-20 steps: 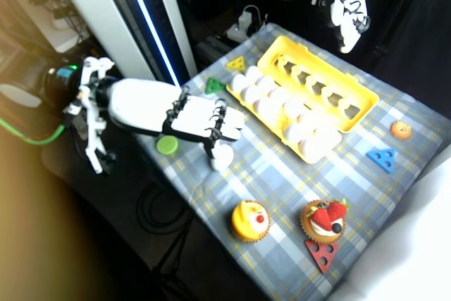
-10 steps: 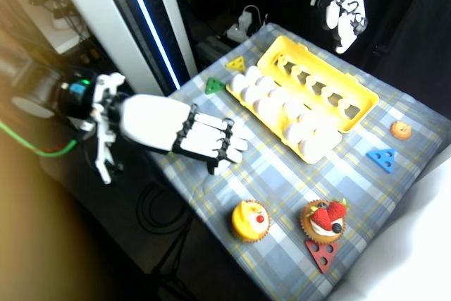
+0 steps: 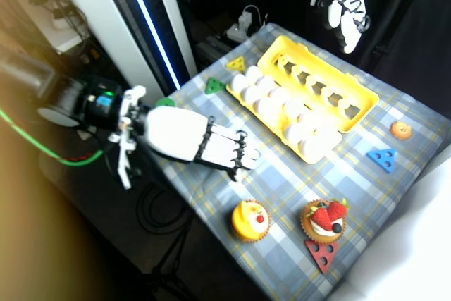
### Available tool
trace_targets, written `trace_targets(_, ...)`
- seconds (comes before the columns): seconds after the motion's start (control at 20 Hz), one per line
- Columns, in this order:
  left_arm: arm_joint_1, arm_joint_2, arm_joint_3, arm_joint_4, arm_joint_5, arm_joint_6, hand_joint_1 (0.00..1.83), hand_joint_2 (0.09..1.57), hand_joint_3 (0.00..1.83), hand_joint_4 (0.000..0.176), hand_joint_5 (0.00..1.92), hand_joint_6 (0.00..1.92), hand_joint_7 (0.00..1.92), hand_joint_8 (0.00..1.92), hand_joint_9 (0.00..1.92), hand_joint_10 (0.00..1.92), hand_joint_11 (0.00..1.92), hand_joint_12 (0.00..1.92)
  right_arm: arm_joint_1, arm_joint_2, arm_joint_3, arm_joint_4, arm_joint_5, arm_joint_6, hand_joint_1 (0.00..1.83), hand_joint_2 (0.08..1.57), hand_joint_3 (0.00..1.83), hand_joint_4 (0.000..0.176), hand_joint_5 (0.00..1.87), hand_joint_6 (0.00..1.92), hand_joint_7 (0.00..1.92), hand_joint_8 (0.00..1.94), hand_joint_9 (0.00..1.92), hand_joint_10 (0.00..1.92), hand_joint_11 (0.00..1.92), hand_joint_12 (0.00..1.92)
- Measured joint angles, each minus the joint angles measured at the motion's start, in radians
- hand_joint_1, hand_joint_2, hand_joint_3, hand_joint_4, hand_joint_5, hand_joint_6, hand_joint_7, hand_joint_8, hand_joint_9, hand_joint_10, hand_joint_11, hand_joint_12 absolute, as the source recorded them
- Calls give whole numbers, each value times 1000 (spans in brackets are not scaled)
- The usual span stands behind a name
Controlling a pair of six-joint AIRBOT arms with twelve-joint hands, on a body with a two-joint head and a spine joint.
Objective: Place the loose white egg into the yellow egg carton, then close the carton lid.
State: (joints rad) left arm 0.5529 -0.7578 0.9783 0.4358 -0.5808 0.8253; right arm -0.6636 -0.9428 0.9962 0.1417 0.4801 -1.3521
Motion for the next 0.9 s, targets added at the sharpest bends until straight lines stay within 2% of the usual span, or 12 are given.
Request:
trace_targets(0.05, 0, 0, 0, -1, -4, 0, 236, 1382, 0, 42, 23, 3, 0, 0, 31, 3, 0, 296, 0, -7, 7, 7, -6, 2, 1245, 1222, 7, 0, 497, 183, 656, 1119, 626, 973, 477, 1639)
trace_targets(0.1, 0, 0, 0, -3, -4, 0, 203, 1388, 2, 41, 20, 1, 0, 0, 29, 2, 0, 318, 3, -16, 18, 8, -8, 4, 1205, 1255, 22, 0, 525, 1175, 799, 1355, 810, 1190, 705, 1705)
trace_targets(0.15, 0, 0, 0, -3, -5, 0, 217, 1387, 1, 30, 38, 4, 6, 1, 54, 8, 0, 448, 7, -26, 27, 11, -9, 2, 1206, 1249, 6, 0, 668, 1330, 775, 1400, 1091, 1376, 1052, 1730)
trace_targets(0.25, 0, 0, 0, -3, -6, 0, 230, 1383, 0, 25, 54, 2, 1, 0, 58, 3, 0, 475, 13, -32, 39, 22, 8, 4, 1186, 1300, 2, 0, 557, 1334, 774, 1612, 1091, 1506, 1163, 1780)
trace_targets(0.35, 0, 0, 0, -3, -7, 0, 222, 1386, 0, 22, 46, 3, 0, 0, 49, 0, 0, 457, 13, -32, 39, 23, 10, 5, 1314, 1259, 0, 0, 556, 1288, 752, 1443, 889, 1559, 932, 1747)
trace_targets(0.4, 2, 0, 2, -3, -10, 0, 191, 1392, 1, 22, 23, 8, 0, 0, 18, 4, 0, 286, 23, -33, 39, 23, 1, 4, 1192, 1314, 15, 0, 572, 1335, 686, 1752, 1011, 1835, 1081, 1886)
trace_targets(0.5, 2, 0, 4, -5, -12, 0, 168, 1395, 2, 18, 17, 6, 0, 0, 14, 5, 0, 230, 33, -29, 31, 15, -8, 3, 1069, 1292, 8, 0, 662, 1528, 1094, 1933, 1360, 1918, 1469, 1920)
trace_targets(0.55, 2, 0, 4, -7, -12, 0, 232, 1389, 0, 4, 43, 8, 11, 1, 41, 11, 0, 325, 39, -21, 23, 11, -13, 2, 1104, 1240, 0, 0, 761, 1376, 1173, 1939, 1461, 1920, 1582, 1921)
trace_targets(0.7, 3, 0, 4, -6, -11, 0, 209, 1383, 0, 19, 61, 6, 7, 1, 53, 9, 0, 416, 76, 14, -22, -51, 2, 2, 1173, 1295, 14, 0, 595, 1330, 762, 1715, 1120, 1867, 1233, 1921)
trace_targets(0.75, 6, 0, 4, -7, -14, 0, 206, 1382, 0, 11, 73, 11, 10, 2, 57, 10, 0, 416, 93, 21, -32, -74, 16, 2, 1188, 1280, 2, 0, 607, 1313, 795, 1619, 1135, 1816, 1272, 1921)
trace_targets(0.85, 7, 0, 4, -7, -15, 0, 215, 1380, 0, 6, 91, 9, 7, 0, 53, 5, 0, 337, 134, 24, -47, -118, 48, 2, 1165, 1323, 14, 0, 563, 1366, 707, 1783, 1132, 1917, 1332, 1921)
trace_targets(0.9, 7, 0, 4, -10, -14, 0, 185, 1382, 1, 14, 78, 3, 1, 0, 54, 5, 0, 349, 150, 24, -53, -146, 54, 2, 582, 1521, 220, 0, 477, 1737, 861, 1909, 1141, 1920, 1305, 1921)
